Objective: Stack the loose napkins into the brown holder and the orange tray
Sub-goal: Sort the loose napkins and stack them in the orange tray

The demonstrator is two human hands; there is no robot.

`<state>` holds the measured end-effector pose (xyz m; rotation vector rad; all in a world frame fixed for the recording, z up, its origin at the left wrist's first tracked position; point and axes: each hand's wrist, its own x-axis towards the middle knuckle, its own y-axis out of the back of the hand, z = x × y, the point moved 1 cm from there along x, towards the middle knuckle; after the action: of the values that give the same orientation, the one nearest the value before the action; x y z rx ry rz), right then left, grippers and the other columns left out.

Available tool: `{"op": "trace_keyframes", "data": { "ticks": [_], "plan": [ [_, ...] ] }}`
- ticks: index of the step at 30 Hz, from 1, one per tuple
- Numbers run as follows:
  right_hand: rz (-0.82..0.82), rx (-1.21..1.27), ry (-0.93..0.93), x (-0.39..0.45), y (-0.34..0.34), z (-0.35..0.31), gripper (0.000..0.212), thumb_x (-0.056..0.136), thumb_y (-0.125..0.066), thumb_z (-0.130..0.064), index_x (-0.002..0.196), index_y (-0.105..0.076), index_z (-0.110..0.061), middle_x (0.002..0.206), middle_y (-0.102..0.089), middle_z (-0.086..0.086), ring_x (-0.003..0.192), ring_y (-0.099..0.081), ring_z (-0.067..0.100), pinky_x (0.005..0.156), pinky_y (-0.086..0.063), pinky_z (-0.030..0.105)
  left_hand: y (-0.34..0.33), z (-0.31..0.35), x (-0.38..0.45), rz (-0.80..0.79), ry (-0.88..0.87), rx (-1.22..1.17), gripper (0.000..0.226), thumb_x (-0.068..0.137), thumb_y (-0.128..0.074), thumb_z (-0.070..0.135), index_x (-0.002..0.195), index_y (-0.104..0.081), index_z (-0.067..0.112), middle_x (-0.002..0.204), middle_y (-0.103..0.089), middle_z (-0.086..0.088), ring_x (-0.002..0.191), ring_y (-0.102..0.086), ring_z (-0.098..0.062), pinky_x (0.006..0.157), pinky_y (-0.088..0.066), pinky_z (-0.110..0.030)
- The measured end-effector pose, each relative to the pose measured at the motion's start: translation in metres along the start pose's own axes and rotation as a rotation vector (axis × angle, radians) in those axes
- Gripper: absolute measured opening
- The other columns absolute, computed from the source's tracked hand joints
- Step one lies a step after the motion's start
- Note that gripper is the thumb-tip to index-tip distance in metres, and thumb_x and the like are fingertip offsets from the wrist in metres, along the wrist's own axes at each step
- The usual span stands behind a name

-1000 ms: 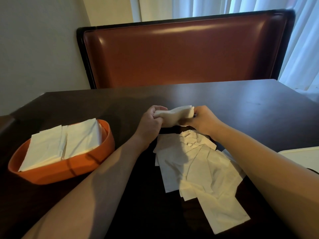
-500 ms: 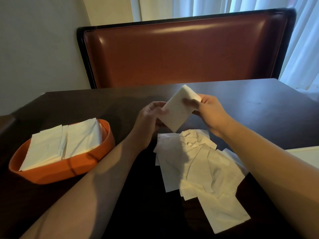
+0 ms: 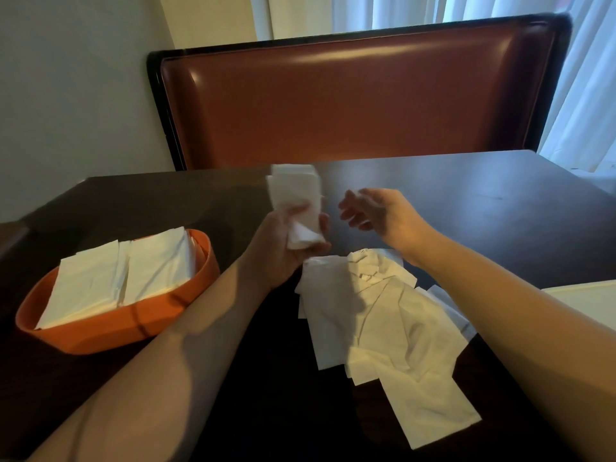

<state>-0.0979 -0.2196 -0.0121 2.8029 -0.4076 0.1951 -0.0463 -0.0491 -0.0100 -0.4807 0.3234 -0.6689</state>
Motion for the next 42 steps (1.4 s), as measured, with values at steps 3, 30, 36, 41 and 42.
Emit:
{"op": "trace_keyframes", "data": {
  "ticks": [3,30,36,41,42],
  "plan": [
    [-0.205,-0.520,0.083,-0.008,-0.004,0.002,0.023,0.095,-0.062,-0.036,0.100,-0.069,-0.014,0.090,-0.068,-0.003,0.076,-0.063,0.008,0.064,-0.049,0.014,0.016,0.002,0.011,0.296,-0.184,-0.067,0.022,0.095,-0.057,0.020,0.116,-0.055,0.014,0.092,-0.061,-0.006,0.083,-0.061,-0.017,0.070,-0.054,-0.031],
    [-0.161,-0.129,0.253,-0.023,0.002,-0.038,0.014,0.094,-0.064,-0.014,0.081,-0.066,-0.017,0.065,-0.065,-0.016,0.061,-0.060,-0.002,0.054,-0.046,0.014,-0.002,0.000,-0.008,-0.277,0.185,0.126,0.066,0.098,-0.019,0.063,0.115,-0.066,0.020,0.096,-0.066,-0.014,0.077,-0.066,-0.025,0.062,-0.058,-0.033],
    [0.023,-0.408,0.429,-0.020,-0.004,-0.032,0.009,0.092,-0.067,-0.020,0.087,-0.064,-0.027,0.076,-0.058,-0.019,0.071,-0.056,-0.012,0.059,-0.043,0.006,0.007,-0.002,-0.003,-0.469,0.195,0.270,0.076,0.090,-0.011,0.074,0.118,-0.067,0.031,0.107,-0.065,-0.017,0.086,-0.065,-0.031,0.050,-0.051,-0.031],
    [0.087,-0.486,0.454,-0.017,-0.007,-0.030,0.024,0.088,-0.072,-0.027,0.102,-0.053,-0.028,0.084,-0.052,-0.020,0.075,-0.053,-0.003,0.061,-0.042,0.007,0.010,-0.005,-0.002,-0.500,0.210,0.276,0.071,0.087,-0.031,0.072,0.130,-0.059,0.023,0.116,-0.063,-0.018,0.100,-0.064,-0.035,0.058,-0.054,-0.033],
    [0.142,-0.489,0.456,-0.017,-0.008,-0.028,0.033,0.085,-0.074,-0.029,0.105,-0.049,-0.027,0.082,-0.050,-0.018,0.071,-0.051,0.000,0.059,-0.041,0.007,0.009,-0.005,-0.002,-0.462,0.201,0.283,0.063,0.090,-0.037,0.065,0.129,-0.057,0.020,0.113,-0.064,-0.018,0.097,-0.064,-0.033,0.057,-0.053,-0.033]
  ]
}}
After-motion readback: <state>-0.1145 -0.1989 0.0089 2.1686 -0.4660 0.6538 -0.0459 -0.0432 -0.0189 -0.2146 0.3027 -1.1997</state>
